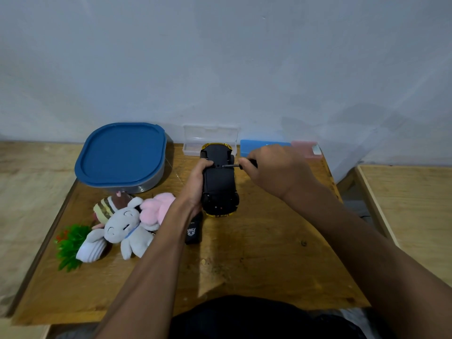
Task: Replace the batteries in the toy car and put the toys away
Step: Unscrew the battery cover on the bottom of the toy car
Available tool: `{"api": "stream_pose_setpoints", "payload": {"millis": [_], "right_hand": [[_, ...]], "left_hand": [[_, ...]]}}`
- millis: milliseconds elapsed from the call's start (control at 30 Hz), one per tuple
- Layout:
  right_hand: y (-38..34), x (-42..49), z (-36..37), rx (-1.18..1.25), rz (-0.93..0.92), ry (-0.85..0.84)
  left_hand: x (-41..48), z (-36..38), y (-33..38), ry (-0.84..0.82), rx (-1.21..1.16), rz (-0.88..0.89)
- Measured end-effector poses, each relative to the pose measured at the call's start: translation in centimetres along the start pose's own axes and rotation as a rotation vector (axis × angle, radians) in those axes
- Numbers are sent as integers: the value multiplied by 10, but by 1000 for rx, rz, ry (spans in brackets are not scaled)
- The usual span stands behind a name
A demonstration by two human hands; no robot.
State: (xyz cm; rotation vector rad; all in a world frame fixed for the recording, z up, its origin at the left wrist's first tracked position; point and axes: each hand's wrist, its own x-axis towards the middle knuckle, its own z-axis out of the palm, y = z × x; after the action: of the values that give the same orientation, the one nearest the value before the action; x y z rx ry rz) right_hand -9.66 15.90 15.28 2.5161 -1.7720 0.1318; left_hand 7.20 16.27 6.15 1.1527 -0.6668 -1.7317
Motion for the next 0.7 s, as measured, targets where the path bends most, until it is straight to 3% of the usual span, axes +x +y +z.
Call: {"api": "stream_pose_setpoints", "payload": {"millis": [200,433,567,700], "right_hand": [[2,2,-6,105,-91,-8],[5,-1,3,8,-89,-25],[9,-1,3,271,77,-208],[13,-4,10,440,104,-206]], "left_hand": [[0,2,-4,-4,33,-20],[-5,2,-2,11,91,-10],[-5,2,0,17,1,5],[-5,0,-2,17,-14,37]]}}
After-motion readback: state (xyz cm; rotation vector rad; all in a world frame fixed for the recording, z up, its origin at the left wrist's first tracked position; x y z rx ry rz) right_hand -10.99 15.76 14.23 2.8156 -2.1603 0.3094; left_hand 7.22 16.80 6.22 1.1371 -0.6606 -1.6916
